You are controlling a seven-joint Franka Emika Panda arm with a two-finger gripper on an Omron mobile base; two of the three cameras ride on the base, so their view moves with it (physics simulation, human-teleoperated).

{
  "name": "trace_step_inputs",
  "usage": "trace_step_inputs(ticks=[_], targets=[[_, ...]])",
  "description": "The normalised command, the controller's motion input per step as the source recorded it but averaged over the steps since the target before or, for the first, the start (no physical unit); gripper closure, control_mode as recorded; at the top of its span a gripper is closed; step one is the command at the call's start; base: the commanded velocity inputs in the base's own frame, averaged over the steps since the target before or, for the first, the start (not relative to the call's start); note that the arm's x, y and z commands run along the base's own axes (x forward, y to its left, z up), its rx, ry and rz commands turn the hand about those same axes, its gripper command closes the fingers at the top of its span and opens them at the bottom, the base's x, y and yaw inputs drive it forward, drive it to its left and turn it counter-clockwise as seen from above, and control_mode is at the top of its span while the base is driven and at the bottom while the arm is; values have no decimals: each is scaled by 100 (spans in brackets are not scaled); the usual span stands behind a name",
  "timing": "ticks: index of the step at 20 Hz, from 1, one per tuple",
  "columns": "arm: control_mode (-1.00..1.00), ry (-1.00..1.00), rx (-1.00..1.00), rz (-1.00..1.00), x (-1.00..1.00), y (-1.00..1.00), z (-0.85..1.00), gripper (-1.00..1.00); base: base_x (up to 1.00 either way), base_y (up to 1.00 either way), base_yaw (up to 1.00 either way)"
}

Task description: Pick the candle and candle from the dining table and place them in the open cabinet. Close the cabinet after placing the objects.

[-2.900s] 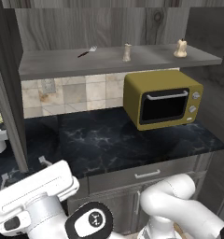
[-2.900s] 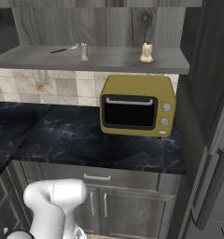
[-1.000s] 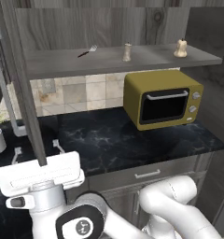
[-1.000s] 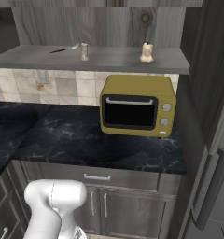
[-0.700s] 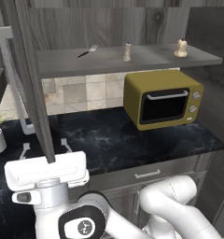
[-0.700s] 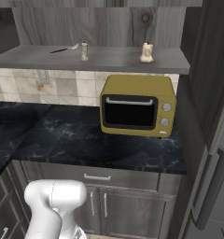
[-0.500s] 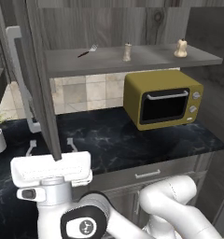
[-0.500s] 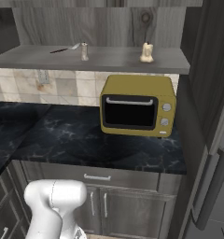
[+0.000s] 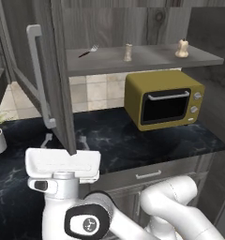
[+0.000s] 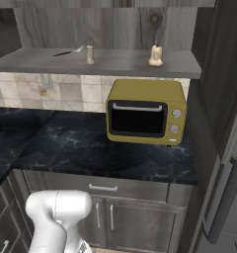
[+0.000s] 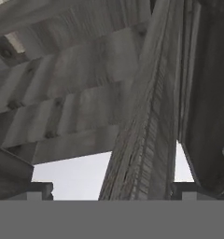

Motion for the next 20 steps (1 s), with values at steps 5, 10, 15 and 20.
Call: trace_step_inputs(ticks=[5, 10, 15, 20], targets=[[-100, 0, 18, 2, 51, -63, 75, -100, 0, 0, 0], [-100, 0, 20, 6, 61, -68, 80, -100, 0, 0, 0], [-100, 0, 20, 6, 64, -67, 79, -100, 0, 0, 0], [-100, 0, 21, 6, 67, -66, 77, -100, 0, 0, 0]])
